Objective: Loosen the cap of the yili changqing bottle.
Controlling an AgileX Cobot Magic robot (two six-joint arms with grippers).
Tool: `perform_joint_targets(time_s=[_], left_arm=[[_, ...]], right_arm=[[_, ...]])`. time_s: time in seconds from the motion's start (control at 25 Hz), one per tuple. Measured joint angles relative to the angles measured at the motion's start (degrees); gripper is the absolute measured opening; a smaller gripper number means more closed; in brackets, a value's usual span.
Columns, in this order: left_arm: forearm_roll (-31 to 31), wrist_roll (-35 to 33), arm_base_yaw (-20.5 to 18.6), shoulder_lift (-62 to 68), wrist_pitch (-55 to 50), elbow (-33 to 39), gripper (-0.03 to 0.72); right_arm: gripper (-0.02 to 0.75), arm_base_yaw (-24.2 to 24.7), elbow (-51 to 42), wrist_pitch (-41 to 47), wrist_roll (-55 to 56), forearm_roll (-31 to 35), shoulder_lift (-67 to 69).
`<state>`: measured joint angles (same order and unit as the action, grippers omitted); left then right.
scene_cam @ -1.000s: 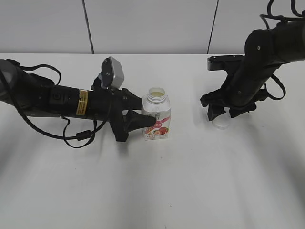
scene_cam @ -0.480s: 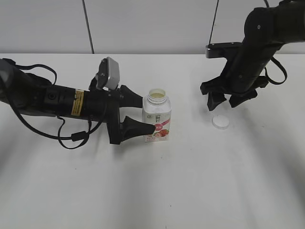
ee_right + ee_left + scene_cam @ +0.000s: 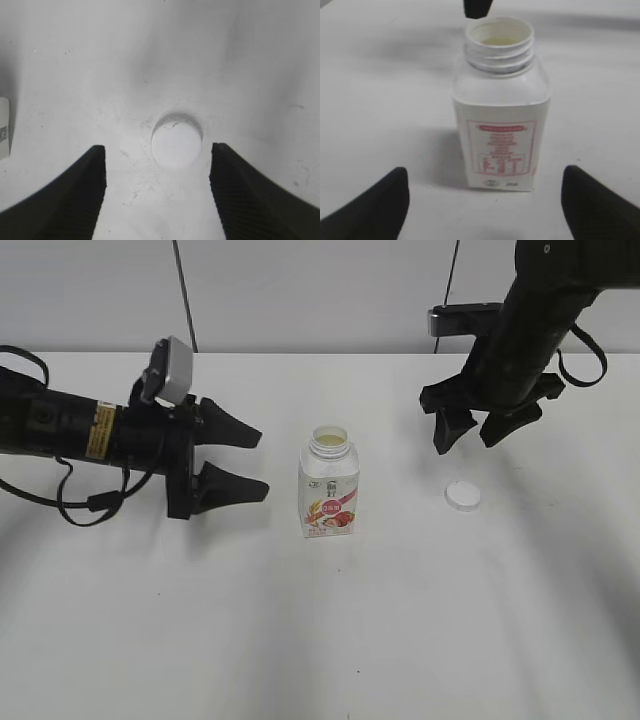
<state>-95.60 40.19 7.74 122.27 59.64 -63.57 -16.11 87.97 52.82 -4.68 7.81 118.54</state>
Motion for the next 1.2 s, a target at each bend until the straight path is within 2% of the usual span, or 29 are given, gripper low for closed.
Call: perform_joint_targets(time_s=[0.16, 0.32, 0.6, 0.84, 0.92, 1.08, 1.2], left_arm=[[-0.9, 3.6, -2.8, -3.7, -0.7, 0.0, 0.564], [-1.0, 7.1, -4.0, -9.1, -7.1, 0.0, 0.561], [2.7, 11.9, -4.0, -18.1, -25.1, 0.0, 0.51], [5.5, 13.4, -4.0, -23.0, -49.7, 0.1, 0.471], [10.6, 13.6, -4.0, -23.8, -58.6, 0.1, 0.47], [21.5, 12.8, -4.1, -25.4, -69.7, 0.1, 0.47], [32.9, 5.2, -4.1, -26.7, -74.3, 0.4, 0.47]], right_arm=[[0.514, 0.0, 2.4, 3.1, -0.1, 0.1, 0.0], [0.514, 0.0, 5.9, 5.9, -0.3, 0.1, 0.0], [0.514, 0.0, 14.4, 12.6, -0.3, -1.0, 0.0], [0.515, 0.0, 20.9, 16.4, -0.3, -4.9, 0.0], [0.515, 0.0, 22.3, 16.5, -0.3, -5.9, 0.0], [0.515, 0.0, 23.0, 16.6, -0.3, -7.2, -1.0], [0.515, 0.0, 23.0, 16.6, -0.6, -9.3, -2.4]])
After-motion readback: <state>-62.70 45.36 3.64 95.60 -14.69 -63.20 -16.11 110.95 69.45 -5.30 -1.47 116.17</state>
